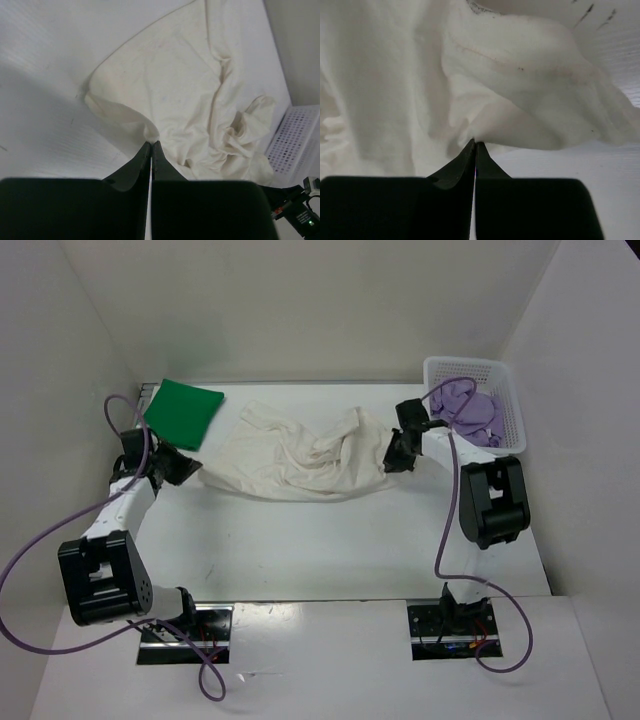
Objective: Fold and stack the t-shirts
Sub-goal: Flatten out the tshirt
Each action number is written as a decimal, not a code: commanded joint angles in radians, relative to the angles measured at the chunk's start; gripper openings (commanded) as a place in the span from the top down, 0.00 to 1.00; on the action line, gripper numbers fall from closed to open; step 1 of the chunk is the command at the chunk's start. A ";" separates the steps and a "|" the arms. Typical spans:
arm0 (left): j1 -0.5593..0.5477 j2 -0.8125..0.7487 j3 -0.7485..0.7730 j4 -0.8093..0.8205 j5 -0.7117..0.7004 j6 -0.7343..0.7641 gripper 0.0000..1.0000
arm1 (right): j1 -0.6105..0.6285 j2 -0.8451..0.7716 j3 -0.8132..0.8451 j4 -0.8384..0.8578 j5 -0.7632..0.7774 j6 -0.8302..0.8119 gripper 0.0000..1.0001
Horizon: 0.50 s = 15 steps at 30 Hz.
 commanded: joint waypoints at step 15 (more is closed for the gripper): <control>0.077 -0.018 0.336 0.007 0.063 -0.101 1.00 | -0.020 -0.316 0.469 -0.284 -0.220 -0.033 1.00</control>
